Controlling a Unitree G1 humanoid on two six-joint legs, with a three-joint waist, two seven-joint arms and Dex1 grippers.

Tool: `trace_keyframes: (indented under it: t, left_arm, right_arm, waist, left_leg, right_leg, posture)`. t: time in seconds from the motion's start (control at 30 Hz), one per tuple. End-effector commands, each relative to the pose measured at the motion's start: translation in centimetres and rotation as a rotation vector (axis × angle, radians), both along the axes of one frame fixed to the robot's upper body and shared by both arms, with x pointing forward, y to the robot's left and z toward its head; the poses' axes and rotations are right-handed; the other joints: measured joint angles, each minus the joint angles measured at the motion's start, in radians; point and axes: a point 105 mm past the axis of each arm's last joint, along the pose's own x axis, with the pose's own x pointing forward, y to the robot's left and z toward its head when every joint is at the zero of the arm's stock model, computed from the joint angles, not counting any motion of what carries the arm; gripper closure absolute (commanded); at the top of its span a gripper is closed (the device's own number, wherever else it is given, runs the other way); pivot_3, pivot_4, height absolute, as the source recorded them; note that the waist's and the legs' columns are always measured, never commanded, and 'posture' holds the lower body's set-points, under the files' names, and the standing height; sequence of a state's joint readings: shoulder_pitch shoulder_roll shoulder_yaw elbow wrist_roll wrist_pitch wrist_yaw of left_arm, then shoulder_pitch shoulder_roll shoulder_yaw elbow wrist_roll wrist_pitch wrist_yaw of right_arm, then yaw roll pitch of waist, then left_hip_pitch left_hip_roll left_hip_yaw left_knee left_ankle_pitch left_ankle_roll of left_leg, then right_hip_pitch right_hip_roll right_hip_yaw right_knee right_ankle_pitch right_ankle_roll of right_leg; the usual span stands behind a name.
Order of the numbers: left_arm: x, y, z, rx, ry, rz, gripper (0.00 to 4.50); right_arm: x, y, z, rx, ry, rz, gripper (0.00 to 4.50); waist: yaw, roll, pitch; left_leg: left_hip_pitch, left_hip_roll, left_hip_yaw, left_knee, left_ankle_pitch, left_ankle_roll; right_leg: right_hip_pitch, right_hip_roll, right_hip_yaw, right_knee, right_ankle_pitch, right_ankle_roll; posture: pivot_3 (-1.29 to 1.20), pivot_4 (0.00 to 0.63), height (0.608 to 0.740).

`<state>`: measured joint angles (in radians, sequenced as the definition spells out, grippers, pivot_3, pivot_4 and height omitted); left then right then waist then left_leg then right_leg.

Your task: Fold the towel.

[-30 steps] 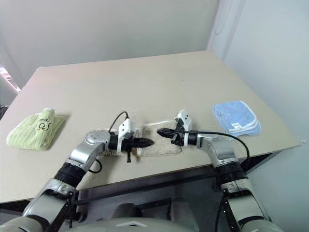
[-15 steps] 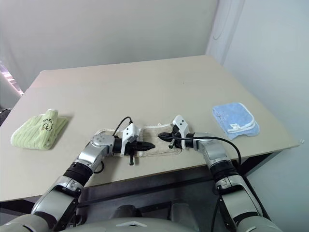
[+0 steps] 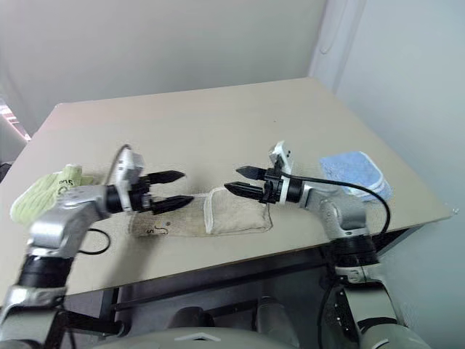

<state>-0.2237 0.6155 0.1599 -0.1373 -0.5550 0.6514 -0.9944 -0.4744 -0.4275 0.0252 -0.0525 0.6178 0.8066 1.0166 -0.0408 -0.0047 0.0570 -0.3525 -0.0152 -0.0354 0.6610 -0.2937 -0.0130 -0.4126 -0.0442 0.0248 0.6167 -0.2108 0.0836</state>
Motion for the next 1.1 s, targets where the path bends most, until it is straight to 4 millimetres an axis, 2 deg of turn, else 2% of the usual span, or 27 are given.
trace_keyframes:
  t: [0.03,0.2,0.3,0.43,0.6,0.8,1.1]
  left_arm:
    - [0.6,4.1,-0.3,0.033,0.134,0.291,0.00]
    - [-1.1,5.8,-1.5,-0.045,0.308,0.448,0.00]
    - [-1.6,7.0,-1.8,-0.206,0.453,0.558,0.00]
    - [-3.6,7.4,-1.7,-0.307,0.566,0.571,0.00]
    - [-6.3,8.6,-3.0,-0.340,0.657,0.627,0.00]
    - [-8.5,8.4,-4.3,-0.380,0.741,0.631,0.00]
    - [-7.5,6.9,-5.7,-0.499,0.804,0.702,0.00]
  right_arm:
    - [-1.0,0.8,1.0,0.010,0.064,0.054,0.66]
    - [-1.0,1.7,0.6,0.026,0.169,0.075,0.66]
    - [-1.4,2.4,0.7,0.041,0.203,0.112,0.66]
    - [-1.4,2.9,0.4,0.057,0.248,0.120,0.66]
    - [-1.8,3.5,-0.2,0.061,0.277,0.139,0.66]
    - [-1.6,4.0,-0.5,0.070,0.295,0.140,0.66]
    - [-1.1,3.9,-0.9,0.066,0.298,0.095,0.66]
  waist:
    - [0.002,-0.002,0.001]
    - [-0.003,-0.002,0.002]
    - [-0.001,-0.003,0.002]
    - [-0.005,-0.004,0.002]
    - [-0.006,-0.004,0.002]
    - [-0.003,-0.004,0.002]
    - [-0.001,-0.004,0.002]
  left_leg:
    - [0.000,0.000,0.000,0.000,0.000,0.000]
    - [0.000,0.000,0.000,0.001,0.000,0.000]
    - [-0.001,0.000,0.000,0.001,0.000,0.000]
    - [-0.001,0.000,0.000,0.001,0.000,0.000]
    - [-0.001,-0.003,0.000,0.000,0.000,0.000]
    - [-0.001,-0.001,-0.001,0.000,0.000,-0.001]
    - [-0.002,-0.002,-0.001,-0.002,-0.001,-0.002]
  right_leg:
    - [0.001,0.000,0.000,0.000,0.000,0.000]
    - [0.000,0.000,-0.001,0.000,0.000,0.000]
    - [0.000,0.000,-0.001,0.000,0.000,0.000]
    - [0.000,0.000,-0.002,0.000,0.000,0.000]
    - [-0.001,0.000,-0.001,0.000,0.000,0.000]
    - [-0.001,-0.002,-0.002,-0.001,0.000,0.000]
    - [-0.002,-0.003,-0.002,-0.003,0.000,0.000]
  posture:
    - [0.00,0.000,0.740]
    - [0.00,0.000,0.740]
    - [0.00,0.000,0.740]
    - [0.00,0.000,0.740]
    - [0.00,0.000,0.740]
    - [0.00,0.000,0.740]
    - [0.00,0.000,0.740]
